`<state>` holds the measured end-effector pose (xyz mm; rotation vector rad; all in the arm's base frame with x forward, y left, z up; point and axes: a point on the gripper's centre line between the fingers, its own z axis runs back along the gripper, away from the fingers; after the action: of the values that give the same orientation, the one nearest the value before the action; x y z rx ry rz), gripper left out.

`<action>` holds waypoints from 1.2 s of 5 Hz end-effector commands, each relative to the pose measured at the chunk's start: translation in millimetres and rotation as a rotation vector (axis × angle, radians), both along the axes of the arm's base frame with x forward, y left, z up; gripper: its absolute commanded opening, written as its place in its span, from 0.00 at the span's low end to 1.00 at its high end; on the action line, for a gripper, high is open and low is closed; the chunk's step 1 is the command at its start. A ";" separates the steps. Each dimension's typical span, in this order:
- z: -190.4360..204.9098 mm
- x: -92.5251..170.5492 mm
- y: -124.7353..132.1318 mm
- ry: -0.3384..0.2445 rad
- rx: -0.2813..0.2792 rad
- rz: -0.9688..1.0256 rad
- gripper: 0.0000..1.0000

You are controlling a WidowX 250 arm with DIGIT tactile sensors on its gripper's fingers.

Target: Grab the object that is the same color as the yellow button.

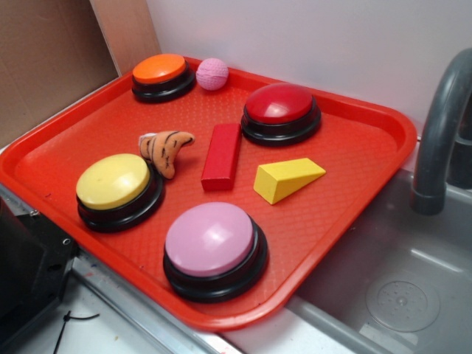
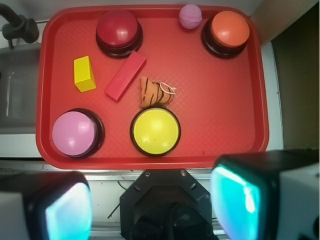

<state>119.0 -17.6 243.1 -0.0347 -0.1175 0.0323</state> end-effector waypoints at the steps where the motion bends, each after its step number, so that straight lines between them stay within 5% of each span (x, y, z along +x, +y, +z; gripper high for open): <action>1: 0.0 0.0 0.0 0.000 0.000 0.000 1.00; 2: -18.8 27.4 -10.7 -0.006 0.057 -0.084 1.00; 4: -63.3 73.0 -45.8 -0.044 0.069 -0.226 1.00; 6: -124.6 107.6 -70.3 -0.091 -0.022 -0.185 1.00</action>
<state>221.4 -86.0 107.8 -0.0627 -0.1689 -0.1547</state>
